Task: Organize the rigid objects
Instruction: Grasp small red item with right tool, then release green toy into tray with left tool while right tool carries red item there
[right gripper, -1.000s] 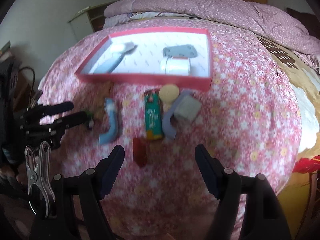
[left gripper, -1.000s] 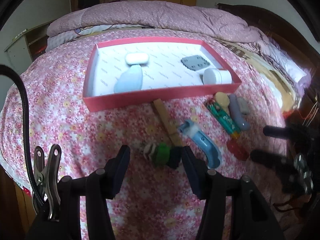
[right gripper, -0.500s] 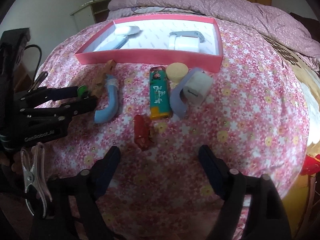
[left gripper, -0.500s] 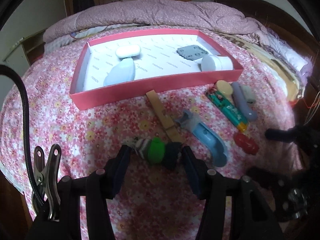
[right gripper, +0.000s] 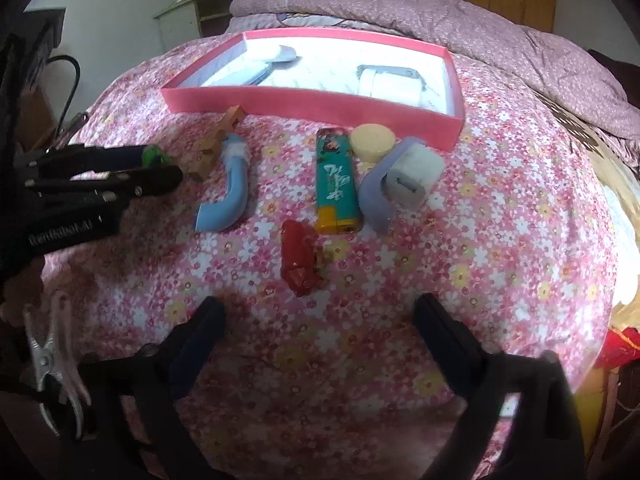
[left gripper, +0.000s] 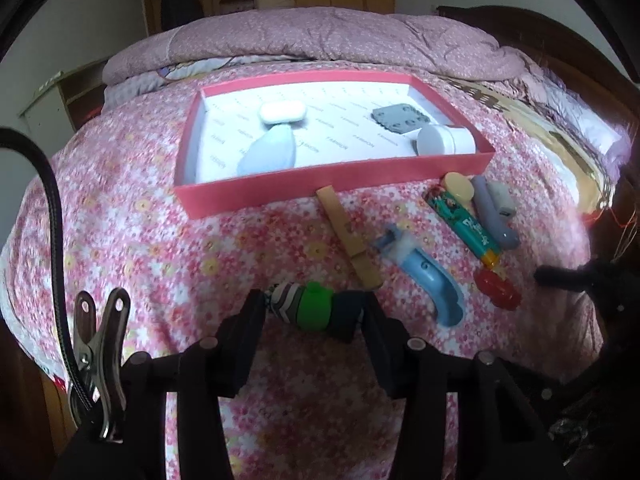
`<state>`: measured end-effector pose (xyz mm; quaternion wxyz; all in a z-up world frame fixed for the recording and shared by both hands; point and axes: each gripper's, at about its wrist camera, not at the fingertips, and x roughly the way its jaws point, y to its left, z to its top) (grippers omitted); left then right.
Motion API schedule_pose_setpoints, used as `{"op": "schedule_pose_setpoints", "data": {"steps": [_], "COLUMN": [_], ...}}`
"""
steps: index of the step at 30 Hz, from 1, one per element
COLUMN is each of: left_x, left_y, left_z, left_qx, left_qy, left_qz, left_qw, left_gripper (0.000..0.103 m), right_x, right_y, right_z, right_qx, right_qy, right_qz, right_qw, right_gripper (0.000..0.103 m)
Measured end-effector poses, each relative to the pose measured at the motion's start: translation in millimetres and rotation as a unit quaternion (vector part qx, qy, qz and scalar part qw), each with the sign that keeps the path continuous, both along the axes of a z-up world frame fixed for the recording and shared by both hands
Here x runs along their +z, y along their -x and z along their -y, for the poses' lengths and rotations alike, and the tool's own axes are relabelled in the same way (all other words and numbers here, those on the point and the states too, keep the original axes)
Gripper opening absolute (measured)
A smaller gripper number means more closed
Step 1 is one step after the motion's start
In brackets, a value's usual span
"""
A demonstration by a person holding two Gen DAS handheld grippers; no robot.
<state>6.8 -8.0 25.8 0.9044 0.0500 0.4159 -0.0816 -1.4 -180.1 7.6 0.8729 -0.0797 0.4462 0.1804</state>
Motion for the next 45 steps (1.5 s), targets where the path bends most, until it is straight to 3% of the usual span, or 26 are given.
{"op": "schedule_pose_setpoints", "data": {"steps": [5,8,10,21,24,30,36,45], "left_x": [-10.2,-12.0,-13.0,-13.3,-13.1,-12.9,-7.2,29.8], "left_y": [5.8,8.4,9.9,12.6,12.7,13.9,14.2,0.0], "left_z": [-13.7,-12.2,-9.9,-13.2,-13.1,-13.8,-19.5,-20.0], "left_qx": [0.016,0.014,0.014,0.011,0.01,0.01,0.011,-0.004], "left_qy": [0.01,0.004,-0.002,0.007,0.007,0.009,0.037,0.037], "left_qz": [-0.006,0.002,0.008,0.018,0.02,0.019,0.011,0.034], "left_qw": [0.9998,0.9999,0.9999,0.9997,0.9997,0.9997,0.9992,0.9987], "left_gripper": [0.051,0.051,0.052,0.052,0.052,0.05,0.048,0.048], "right_x": [1.3,6.1,8.9,13.3,12.1,12.1,19.5,47.6], "right_y": [1.8,3.0,2.0,-9.9,-7.9,-4.9,-1.2,-10.2], "right_z": [2.8,7.6,8.5,-9.8,-13.2,-10.6,-5.5,7.0], "right_qx": [-0.016,-0.038,-0.038,-0.021,-0.011,-0.006,0.0,0.004], "right_qy": [-0.008,-0.015,-0.025,-0.027,-0.033,-0.058,-0.088,-0.111], "right_qz": [0.008,0.016,0.017,0.016,0.015,0.01,0.02,0.037], "right_qw": [1.0,0.999,0.999,0.999,0.999,0.998,0.996,0.993], "right_gripper": [0.103,0.087,0.069,0.036,0.023,0.022,0.021,0.021]}}
